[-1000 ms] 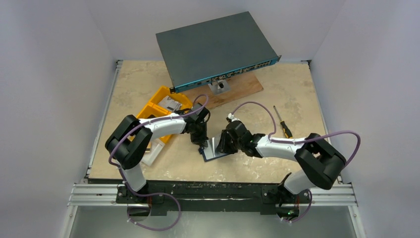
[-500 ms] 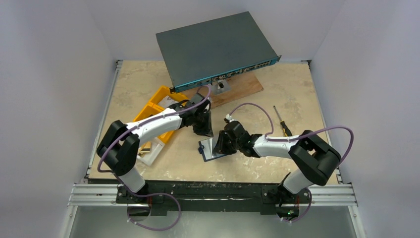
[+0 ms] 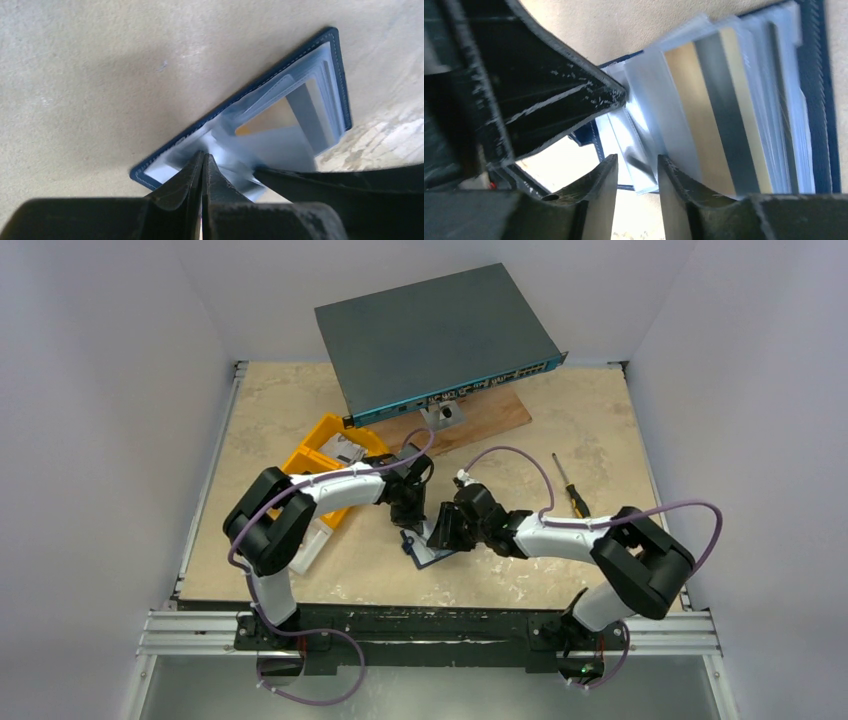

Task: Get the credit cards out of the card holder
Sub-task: Remove the credit card from the card holder.

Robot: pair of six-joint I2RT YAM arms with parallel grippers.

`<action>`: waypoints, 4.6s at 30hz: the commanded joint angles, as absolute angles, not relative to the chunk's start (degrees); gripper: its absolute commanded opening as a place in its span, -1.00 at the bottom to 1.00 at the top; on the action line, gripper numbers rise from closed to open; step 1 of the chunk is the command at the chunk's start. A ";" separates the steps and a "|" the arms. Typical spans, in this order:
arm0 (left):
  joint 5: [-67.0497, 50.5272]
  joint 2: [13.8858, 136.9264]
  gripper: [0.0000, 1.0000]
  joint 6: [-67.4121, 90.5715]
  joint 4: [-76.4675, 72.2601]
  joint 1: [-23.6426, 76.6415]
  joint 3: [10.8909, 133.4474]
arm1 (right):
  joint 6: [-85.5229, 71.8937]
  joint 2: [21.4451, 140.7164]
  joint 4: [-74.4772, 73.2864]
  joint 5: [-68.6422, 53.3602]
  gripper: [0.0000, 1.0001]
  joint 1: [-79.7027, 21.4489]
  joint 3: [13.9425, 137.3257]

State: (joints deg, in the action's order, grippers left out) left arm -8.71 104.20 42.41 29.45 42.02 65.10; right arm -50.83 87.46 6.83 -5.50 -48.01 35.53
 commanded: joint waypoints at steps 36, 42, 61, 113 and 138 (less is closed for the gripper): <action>-7.50 104.20 -1.00 40.79 25.67 41.75 61.19 | -47.03 81.55 4.58 -9.27 0.08 -41.68 32.70; -7.95 103.83 -1.00 40.19 25.58 41.75 61.79 | -49.23 82.54 8.30 -14.14 0.09 -42.05 32.25; -4.64 88.58 -0.82 40.60 33.25 41.78 60.39 | -52.79 87.32 15.24 -18.84 0.08 -43.56 32.61; -7.56 96.86 -1.00 37.49 31.33 38.83 57.39 | -54.02 90.65 24.79 -17.75 0.11 -47.79 36.05; -15.36 88.37 -0.63 40.69 31.16 37.50 61.43 | -57.09 98.45 34.26 -23.20 0.17 -48.65 36.30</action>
